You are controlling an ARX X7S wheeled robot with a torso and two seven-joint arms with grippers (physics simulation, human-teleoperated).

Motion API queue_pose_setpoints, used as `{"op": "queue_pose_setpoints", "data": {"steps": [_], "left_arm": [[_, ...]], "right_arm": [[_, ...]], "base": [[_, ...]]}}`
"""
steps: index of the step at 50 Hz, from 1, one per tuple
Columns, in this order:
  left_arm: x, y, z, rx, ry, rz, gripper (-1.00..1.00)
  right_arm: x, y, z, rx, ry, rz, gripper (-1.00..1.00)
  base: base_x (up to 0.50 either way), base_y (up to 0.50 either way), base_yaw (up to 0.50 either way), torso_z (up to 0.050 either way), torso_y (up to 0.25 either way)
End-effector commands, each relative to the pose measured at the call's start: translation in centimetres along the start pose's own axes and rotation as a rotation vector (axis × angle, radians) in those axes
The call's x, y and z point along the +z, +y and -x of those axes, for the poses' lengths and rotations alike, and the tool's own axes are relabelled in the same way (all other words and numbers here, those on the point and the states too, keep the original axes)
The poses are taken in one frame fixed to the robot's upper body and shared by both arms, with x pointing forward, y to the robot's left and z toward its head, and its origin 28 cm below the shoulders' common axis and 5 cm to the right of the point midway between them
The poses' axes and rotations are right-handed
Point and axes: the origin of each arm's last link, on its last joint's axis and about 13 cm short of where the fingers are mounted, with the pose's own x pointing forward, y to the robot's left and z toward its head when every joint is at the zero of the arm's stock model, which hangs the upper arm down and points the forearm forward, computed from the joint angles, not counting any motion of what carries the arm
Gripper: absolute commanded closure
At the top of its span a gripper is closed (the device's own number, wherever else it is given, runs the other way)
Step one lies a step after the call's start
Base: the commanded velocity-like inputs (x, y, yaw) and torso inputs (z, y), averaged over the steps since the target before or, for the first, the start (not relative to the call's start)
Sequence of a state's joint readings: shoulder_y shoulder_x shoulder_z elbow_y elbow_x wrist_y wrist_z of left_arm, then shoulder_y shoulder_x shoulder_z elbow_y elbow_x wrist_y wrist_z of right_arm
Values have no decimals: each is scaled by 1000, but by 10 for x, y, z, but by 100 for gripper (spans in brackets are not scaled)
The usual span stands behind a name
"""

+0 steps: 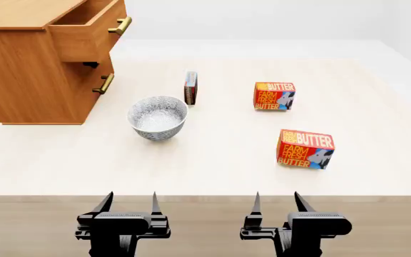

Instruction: Put the chocolate pudding in the top drawer of the cabinet and close it.

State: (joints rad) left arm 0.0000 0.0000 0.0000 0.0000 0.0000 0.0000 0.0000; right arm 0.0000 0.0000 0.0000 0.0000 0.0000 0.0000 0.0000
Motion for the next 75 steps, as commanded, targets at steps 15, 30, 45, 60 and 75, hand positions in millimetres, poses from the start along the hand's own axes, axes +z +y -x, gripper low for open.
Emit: {"op": "queue_pose_setpoints", "data": {"steps": [15, 30, 45, 60, 75], "left_arm": [[0, 0, -2, 1, 0, 7, -100], [-1, -2, 7, 2, -3, 13, -100], [-1, 0, 1, 3, -5, 20, -100], [-1, 0, 4, 3, -7, 22, -100], [32, -2, 3, -71, -16, 56, -100]], "right_arm": [[0, -1, 2, 9, 4, 10, -100], [-1, 0, 1, 10, 5, 11, -100], [-1, 0, 1, 9, 4, 12, -100], [0, 2, -1, 10, 3, 15, -100], [31, 1, 5, 13, 6, 17, -100]], "base": [[0, 53, 0, 0, 0], [0, 191, 0, 0, 0], [12, 350, 0, 0, 0], [17, 366, 0, 0, 0], [5, 96, 0, 0, 0]]}}
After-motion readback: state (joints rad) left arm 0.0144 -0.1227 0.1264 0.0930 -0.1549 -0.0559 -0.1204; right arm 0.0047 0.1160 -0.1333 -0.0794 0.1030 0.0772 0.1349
